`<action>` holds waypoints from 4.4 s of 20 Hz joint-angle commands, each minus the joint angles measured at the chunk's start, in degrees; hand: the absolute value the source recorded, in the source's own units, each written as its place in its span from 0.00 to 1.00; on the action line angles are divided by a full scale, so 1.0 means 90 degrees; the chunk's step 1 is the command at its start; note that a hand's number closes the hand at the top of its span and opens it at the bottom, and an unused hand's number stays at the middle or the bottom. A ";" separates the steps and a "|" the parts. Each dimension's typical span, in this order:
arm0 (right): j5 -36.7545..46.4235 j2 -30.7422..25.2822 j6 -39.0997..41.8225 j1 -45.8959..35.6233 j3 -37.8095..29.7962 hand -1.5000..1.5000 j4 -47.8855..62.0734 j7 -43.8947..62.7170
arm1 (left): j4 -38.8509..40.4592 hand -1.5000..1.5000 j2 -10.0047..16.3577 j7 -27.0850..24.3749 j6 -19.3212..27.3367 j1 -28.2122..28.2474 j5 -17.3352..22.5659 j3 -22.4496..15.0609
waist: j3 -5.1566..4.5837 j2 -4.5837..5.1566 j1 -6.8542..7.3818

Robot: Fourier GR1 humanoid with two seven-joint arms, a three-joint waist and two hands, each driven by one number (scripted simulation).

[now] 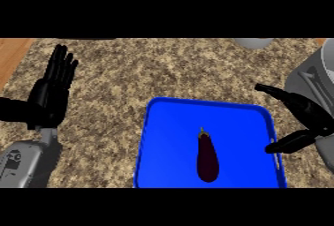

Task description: Pick the eggplant from the tray and place it in the pot

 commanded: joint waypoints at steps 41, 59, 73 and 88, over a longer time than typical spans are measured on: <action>0.4035 0.1827 -0.0449 -0.0200 0.1080 0.00 0.0272 0.0546 | 0.0393 0.50 -0.0470 -0.0128 -0.0570 0.0050 -0.0495 0.0783 | -0.0032 -0.0105 -0.0249; 0.5153 0.2996 -0.1636 -0.0195 0.1349 1.00 0.1151 -0.0747 | -0.0502 0.50 -0.0573 0.0214 -0.0701 0.0585 -0.0628 0.0646 | -0.0025 -0.0103 -0.0159; 0.5383 0.3378 -0.2170 -0.0254 0.0234 1.00 0.0330 0.1355 | -0.0117 0.50 -0.0514 0.0156 -0.0684 0.0258 -0.0650 0.0895 | -0.0036 -0.0085 -0.0248; 0.7324 0.2043 -0.4652 -0.2589 -0.2478 1.00 0.1518 0.8386 | -0.0283 0.50 -0.0580 0.0220 -0.0794 0.0136 -0.0634 0.0679 | -0.0127 0.0041 0.0177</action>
